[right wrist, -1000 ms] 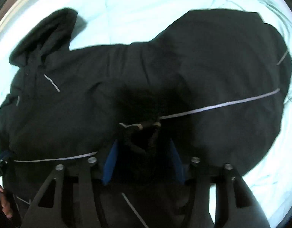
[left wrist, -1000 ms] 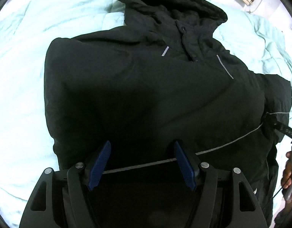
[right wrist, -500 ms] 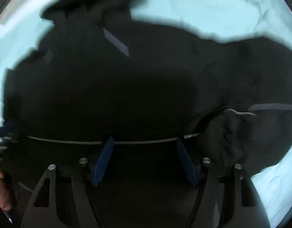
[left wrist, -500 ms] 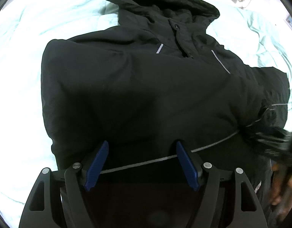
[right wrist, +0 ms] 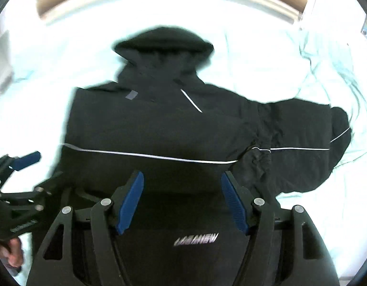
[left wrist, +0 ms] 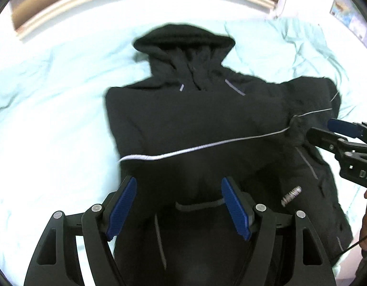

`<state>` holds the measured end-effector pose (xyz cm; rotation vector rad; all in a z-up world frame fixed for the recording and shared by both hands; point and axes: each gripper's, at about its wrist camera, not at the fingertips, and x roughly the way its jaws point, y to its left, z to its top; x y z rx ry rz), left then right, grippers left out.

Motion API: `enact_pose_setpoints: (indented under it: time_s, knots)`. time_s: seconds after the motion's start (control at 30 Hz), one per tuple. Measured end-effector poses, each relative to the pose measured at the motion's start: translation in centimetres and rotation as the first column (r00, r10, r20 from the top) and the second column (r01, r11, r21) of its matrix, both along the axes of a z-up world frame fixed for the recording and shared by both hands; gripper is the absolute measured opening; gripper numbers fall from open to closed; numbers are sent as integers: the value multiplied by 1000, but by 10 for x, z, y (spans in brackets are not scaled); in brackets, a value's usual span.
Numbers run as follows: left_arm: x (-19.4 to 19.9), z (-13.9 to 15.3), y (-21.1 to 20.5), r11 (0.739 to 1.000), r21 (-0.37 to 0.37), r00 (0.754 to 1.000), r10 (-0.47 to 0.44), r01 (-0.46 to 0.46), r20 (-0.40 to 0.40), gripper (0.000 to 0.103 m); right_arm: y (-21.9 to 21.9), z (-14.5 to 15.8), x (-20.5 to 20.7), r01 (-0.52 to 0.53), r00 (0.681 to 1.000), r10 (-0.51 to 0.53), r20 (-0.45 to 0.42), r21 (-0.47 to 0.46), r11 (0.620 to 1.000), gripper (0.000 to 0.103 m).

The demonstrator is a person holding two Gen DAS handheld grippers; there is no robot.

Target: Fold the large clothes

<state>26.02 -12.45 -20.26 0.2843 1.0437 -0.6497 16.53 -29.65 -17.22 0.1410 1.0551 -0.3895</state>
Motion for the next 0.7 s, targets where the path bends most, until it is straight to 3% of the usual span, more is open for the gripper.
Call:
enact_pose_setpoints:
  time_s: [0.17,0.33,0.7]
  knots:
    - [-51,52,53,997,-50,998,54,-53,39,75,37,56,-36,-15,998,17,64,-30,999,71]
    - [-103,81,90,992,-113,997,64,-59,46,75,67,97,-93,-4,996,10,85,-61,998,71]
    - [-178,97,98,980,-189,998,-56,59,21,75,94,119,-186,109,991,-102,90,-75,991,71]
